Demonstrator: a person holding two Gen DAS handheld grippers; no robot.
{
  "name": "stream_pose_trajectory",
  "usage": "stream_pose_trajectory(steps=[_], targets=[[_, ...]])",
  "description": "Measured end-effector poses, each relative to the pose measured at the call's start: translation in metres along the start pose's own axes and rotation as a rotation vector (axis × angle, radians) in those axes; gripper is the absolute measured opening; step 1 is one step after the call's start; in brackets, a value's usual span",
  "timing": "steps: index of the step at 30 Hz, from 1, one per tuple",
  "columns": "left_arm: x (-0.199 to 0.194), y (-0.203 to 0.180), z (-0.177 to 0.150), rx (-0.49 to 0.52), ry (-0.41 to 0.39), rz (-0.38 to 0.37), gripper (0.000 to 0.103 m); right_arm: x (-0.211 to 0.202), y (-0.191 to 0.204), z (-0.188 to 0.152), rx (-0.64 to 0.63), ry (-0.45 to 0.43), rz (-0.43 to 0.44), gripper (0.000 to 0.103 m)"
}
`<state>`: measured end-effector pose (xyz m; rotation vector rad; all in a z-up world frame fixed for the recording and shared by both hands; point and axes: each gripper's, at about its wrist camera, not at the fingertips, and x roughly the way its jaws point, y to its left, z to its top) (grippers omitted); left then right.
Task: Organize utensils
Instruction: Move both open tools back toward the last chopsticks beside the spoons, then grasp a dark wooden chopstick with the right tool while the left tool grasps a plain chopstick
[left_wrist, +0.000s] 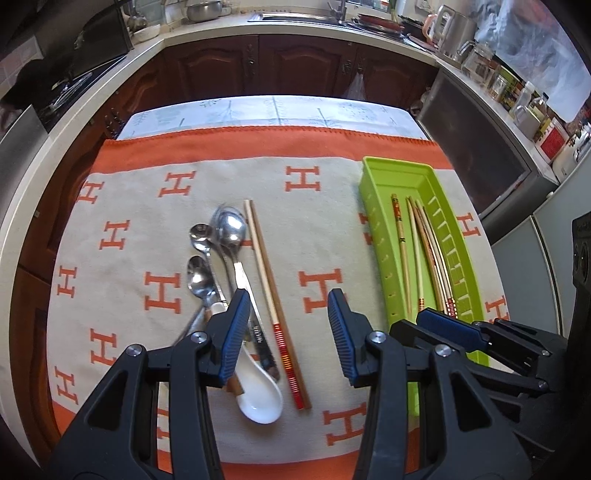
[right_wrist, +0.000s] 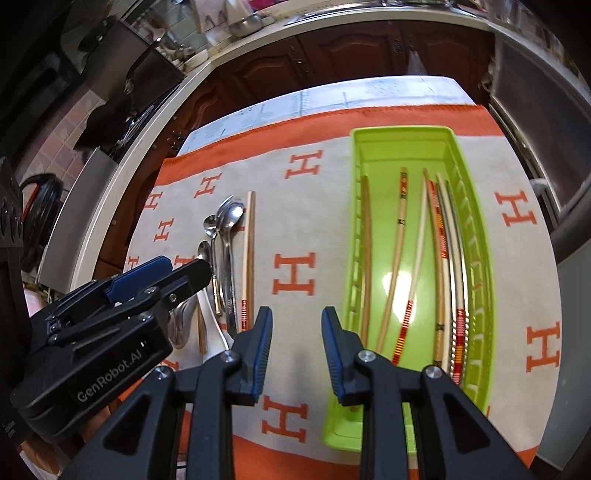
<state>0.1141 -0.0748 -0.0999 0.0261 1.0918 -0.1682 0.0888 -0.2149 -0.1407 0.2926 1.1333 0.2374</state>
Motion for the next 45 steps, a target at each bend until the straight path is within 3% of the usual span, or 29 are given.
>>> stream_pose_trajectory(steps=[9,26,31,40,45], targets=[[0.013,0.035,-0.007,-0.055,0.031,0.015,0.04,0.031,0.029,0.003,-0.081,0.073,0.0,0.027],[0.041,0.101,-0.014,-0.178,0.086,0.015,0.04,0.095,0.047,0.022,-0.106,0.226,0.023,0.027],[0.043,0.105,-0.015,-0.188,0.093,0.004,0.04,0.112,0.054,0.021,-0.16,0.259,-0.007,0.012],[0.046,0.106,-0.013,-0.194,0.096,-0.009,0.04,0.119,0.059,0.022,-0.218,0.236,-0.062,0.011],[0.049,0.106,-0.012,-0.197,0.099,-0.012,0.04,0.121,0.068,0.017,-0.281,0.219,-0.127,0.005]])
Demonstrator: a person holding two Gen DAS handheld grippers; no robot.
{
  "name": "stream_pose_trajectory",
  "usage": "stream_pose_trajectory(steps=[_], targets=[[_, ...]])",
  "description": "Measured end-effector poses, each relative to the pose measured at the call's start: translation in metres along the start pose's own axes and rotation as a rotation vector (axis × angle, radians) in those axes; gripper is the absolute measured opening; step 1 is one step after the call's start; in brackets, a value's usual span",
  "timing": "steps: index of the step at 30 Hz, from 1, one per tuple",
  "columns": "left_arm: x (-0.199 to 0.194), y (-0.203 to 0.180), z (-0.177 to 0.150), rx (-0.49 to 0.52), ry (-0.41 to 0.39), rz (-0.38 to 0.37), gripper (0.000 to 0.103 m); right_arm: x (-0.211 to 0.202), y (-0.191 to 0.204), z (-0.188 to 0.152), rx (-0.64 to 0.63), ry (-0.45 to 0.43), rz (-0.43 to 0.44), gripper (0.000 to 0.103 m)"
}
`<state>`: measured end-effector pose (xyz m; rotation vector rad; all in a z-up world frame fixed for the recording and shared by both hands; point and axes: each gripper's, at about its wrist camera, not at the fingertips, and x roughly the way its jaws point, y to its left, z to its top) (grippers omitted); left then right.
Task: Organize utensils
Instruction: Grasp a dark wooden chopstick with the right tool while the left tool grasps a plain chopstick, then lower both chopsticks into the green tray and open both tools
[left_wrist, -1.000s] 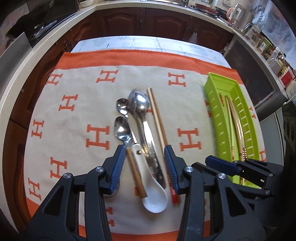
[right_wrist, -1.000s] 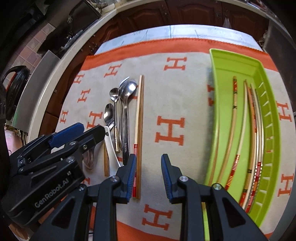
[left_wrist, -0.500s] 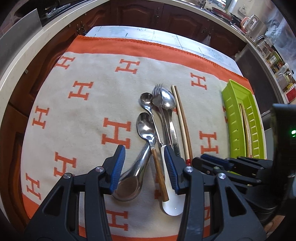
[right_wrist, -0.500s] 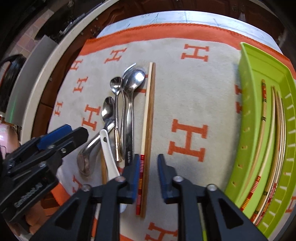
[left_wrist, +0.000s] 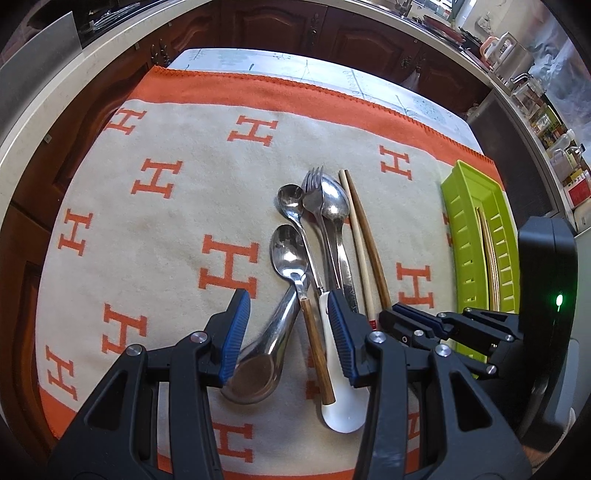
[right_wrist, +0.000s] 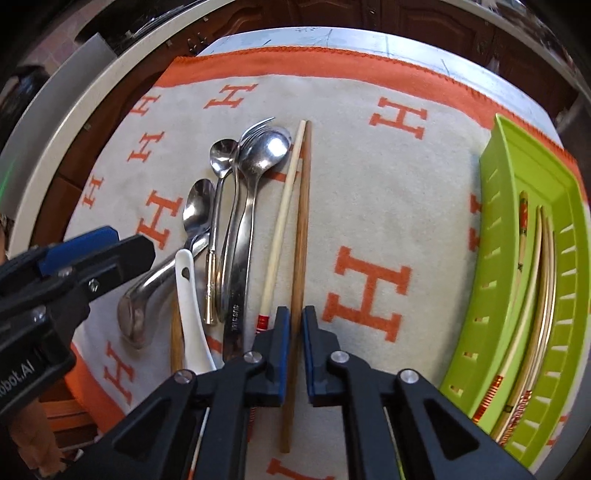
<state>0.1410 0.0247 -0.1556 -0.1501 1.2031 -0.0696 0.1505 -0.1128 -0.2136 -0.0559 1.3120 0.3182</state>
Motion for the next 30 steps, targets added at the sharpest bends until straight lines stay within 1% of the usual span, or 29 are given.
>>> stream_pose_trajectory(steps=[3,4,8,12,13,15,19,23,27,30], targets=[[0.003,-0.003,0.001,0.0,0.012,-0.009,0.04,0.001,0.006,-0.001,-0.026,-0.012,-0.027,0.006],[0.004,-0.004,0.001,0.003,0.015,-0.012,0.04,0.001,0.006,-0.001,-0.021,-0.02,-0.023,0.006],[0.008,-0.013,0.003,0.023,0.032,-0.026,0.04,-0.002,-0.009,-0.004,0.056,-0.033,0.04,0.006],[0.018,-0.023,0.009,0.031,0.068,-0.064,0.04,-0.011,-0.028,-0.012,0.148,-0.054,0.084,0.006],[0.02,-0.026,0.01,0.031,0.074,-0.069,0.039,-0.014,-0.034,-0.014,0.173,-0.059,0.101,0.006],[0.026,-0.032,0.014,0.036,0.093,-0.082,0.029,-0.022,-0.043,-0.019,0.209,-0.081,0.133,0.006],[0.038,-0.041,0.023,0.03,0.14,-0.115,0.024,-0.038,-0.055,-0.029,0.253,-0.117,0.176,0.006],[0.052,-0.051,0.032,0.027,0.177,-0.113,0.022,-0.046,-0.059,-0.035,0.273,-0.137,0.199,0.006],[0.064,-0.06,0.034,0.041,0.217,-0.089,0.022,-0.052,-0.067,-0.04,0.287,-0.146,0.222,0.006],[0.066,-0.067,0.035,0.057,0.213,-0.075,0.022,-0.055,-0.067,-0.04,0.287,-0.156,0.232,0.006]])
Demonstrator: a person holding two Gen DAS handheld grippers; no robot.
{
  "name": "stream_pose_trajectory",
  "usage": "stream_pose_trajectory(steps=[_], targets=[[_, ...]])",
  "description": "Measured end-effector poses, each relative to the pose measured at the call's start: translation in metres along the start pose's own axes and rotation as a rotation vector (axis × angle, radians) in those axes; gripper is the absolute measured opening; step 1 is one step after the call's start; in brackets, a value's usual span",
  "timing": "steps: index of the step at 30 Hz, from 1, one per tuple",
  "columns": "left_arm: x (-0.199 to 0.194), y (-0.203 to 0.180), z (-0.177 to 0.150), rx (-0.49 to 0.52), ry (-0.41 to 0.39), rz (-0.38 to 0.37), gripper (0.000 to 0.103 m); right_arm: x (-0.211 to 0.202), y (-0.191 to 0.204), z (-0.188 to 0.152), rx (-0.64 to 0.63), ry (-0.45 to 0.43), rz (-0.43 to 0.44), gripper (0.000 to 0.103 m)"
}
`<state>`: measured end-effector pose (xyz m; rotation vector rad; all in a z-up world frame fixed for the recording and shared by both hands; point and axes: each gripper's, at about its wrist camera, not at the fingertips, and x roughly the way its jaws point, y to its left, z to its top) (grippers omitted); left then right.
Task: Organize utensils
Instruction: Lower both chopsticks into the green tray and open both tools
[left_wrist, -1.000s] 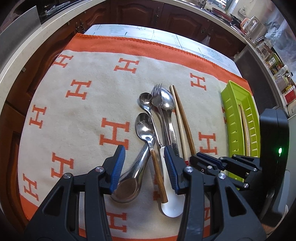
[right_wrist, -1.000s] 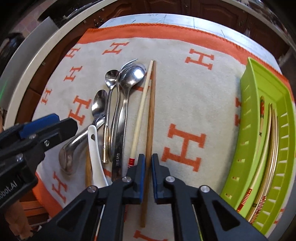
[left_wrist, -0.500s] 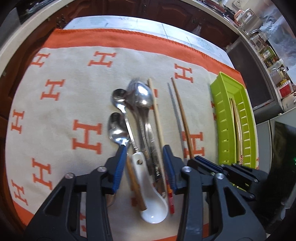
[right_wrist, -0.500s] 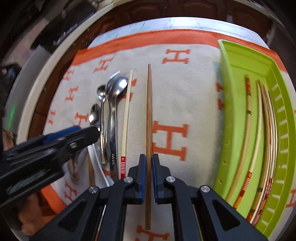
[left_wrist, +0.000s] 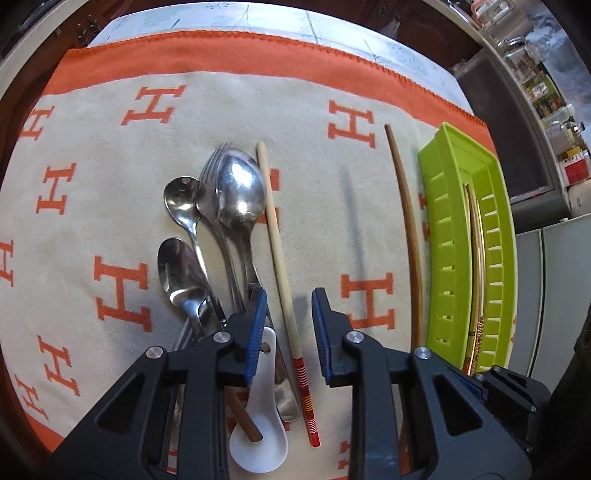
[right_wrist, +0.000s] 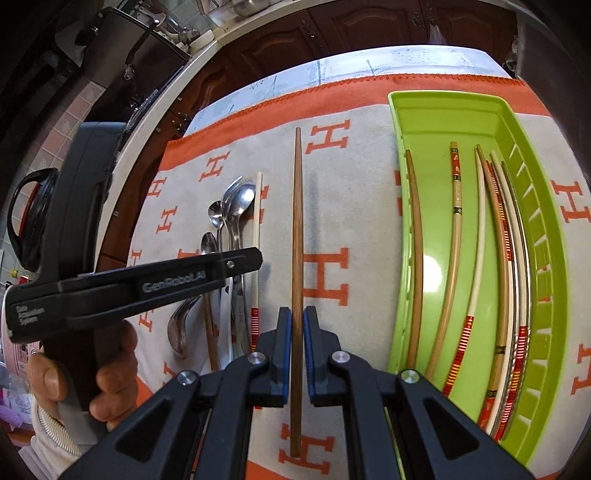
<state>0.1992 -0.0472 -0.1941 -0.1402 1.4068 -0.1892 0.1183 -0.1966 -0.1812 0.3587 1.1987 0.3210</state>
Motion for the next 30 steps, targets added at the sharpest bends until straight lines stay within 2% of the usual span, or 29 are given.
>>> stream_pose_trajectory(steps=[8,12,13,14,16,19,22,27,30], targets=[[0.018,-0.015,0.008,0.018,0.055,0.024,0.018,-0.006,-0.003,-0.001,0.012,-0.008,0.022,0.006],[0.022,-0.02,0.007,0.025,0.057,0.042,0.018,-0.008,-0.006,-0.003,0.018,-0.013,0.028,0.006],[0.023,-0.023,0.008,0.026,0.056,0.051,0.017,-0.009,-0.007,-0.003,0.023,-0.014,0.031,0.006],[0.024,-0.024,0.008,0.022,0.054,0.07,0.007,-0.009,-0.008,-0.003,0.026,-0.015,0.034,0.006],[0.025,-0.025,0.008,0.007,0.05,0.077,0.004,-0.011,-0.009,-0.003,0.033,-0.02,0.041,0.006],[0.025,-0.026,0.008,-0.02,0.063,0.036,0.003,-0.017,-0.012,-0.004,0.038,-0.033,0.051,0.006],[0.021,-0.032,0.004,-0.044,0.079,-0.036,0.003,-0.029,-0.017,-0.007,0.044,-0.058,0.054,0.006],[-0.009,-0.069,-0.001,-0.006,0.043,-0.151,0.003,-0.051,-0.038,-0.011,0.079,-0.106,0.032,0.006],[-0.024,-0.096,0.0,0.024,0.024,-0.211,0.003,-0.062,-0.056,-0.014,0.113,-0.134,-0.016,0.006]])
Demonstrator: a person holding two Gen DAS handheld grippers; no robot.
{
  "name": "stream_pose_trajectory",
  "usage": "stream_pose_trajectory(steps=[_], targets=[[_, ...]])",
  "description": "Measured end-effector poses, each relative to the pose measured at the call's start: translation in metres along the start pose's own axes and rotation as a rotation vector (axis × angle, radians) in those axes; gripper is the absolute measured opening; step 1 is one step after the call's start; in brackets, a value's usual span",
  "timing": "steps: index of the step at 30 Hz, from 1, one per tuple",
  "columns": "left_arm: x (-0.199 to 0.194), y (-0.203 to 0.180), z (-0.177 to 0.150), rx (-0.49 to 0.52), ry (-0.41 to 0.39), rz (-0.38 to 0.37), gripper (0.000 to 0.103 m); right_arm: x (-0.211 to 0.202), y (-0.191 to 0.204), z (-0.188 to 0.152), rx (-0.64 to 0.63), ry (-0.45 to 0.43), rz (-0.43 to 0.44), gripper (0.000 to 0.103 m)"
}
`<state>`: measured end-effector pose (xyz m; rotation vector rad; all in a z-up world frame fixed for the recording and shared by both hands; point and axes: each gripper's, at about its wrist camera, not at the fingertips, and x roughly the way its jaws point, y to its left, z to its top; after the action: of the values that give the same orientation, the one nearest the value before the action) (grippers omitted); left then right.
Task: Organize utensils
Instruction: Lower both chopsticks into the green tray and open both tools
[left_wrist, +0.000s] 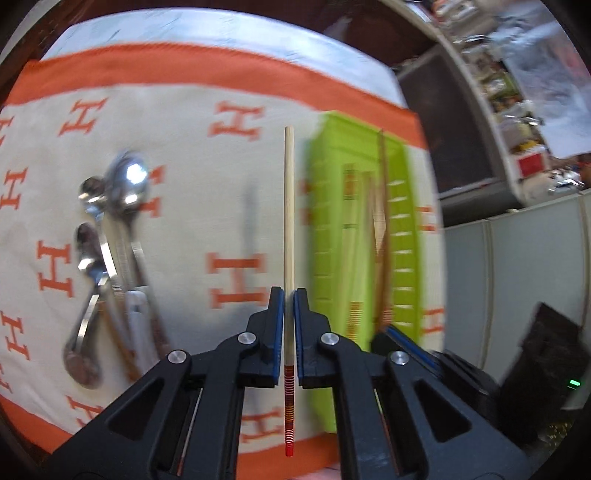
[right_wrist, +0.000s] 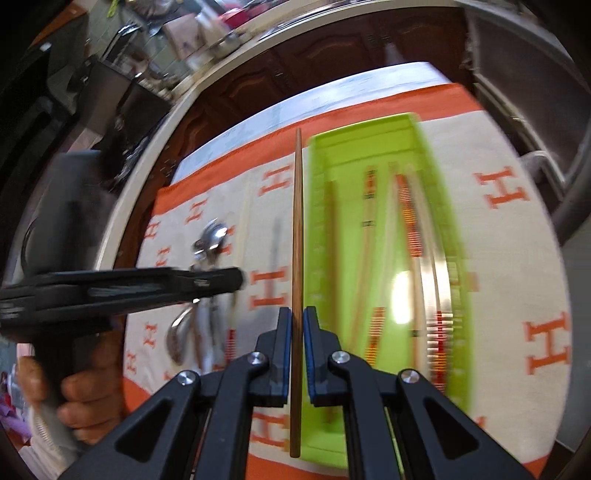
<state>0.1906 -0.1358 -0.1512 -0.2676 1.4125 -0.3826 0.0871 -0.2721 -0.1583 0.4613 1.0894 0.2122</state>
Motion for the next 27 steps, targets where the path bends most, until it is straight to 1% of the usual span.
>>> stream_pose_trajectory(steps=[4,8,11,13,14,15,16,17,18,20,27], targets=[[0.003,-0.038,0.002,0.051,0.002,-0.036,0.003,-0.005,-0.021,0.0,0.028,-0.021,-0.074,0.006],[0.008,-0.055,-0.002,0.076,0.003,-0.042,0.003,-0.003,-0.029,-0.001,0.027,-0.026,-0.125,0.007],[0.012,-0.068,-0.006,0.114,-0.016,-0.022,0.004,-0.005,-0.033,0.0,0.025,-0.052,-0.178,0.007],[0.013,-0.077,-0.011,0.16,-0.03,0.012,0.005,-0.007,-0.037,0.001,0.034,-0.058,-0.18,0.007],[0.013,-0.079,-0.014,0.171,-0.033,0.022,0.011,-0.007,-0.039,0.001,0.044,-0.057,-0.172,0.007],[0.014,-0.08,-0.016,0.18,-0.038,0.034,0.02,-0.006,-0.041,0.001,0.05,-0.054,-0.166,0.007],[0.013,-0.08,-0.018,0.182,-0.046,0.048,0.025,-0.006,-0.042,0.001,0.053,-0.05,-0.161,0.007],[0.011,-0.076,-0.019,0.18,-0.058,0.058,0.034,-0.005,-0.043,0.0,0.057,-0.045,-0.154,0.007],[0.01,-0.074,-0.02,0.179,-0.067,0.067,0.04,-0.004,-0.043,-0.001,0.06,-0.041,-0.149,0.007],[0.006,-0.07,-0.024,0.18,-0.089,0.094,0.041,-0.001,-0.044,-0.003,0.067,-0.029,-0.136,0.007],[-0.006,-0.051,-0.038,0.187,-0.115,0.159,0.042,0.001,-0.037,-0.009,0.054,-0.011,-0.117,0.007]])
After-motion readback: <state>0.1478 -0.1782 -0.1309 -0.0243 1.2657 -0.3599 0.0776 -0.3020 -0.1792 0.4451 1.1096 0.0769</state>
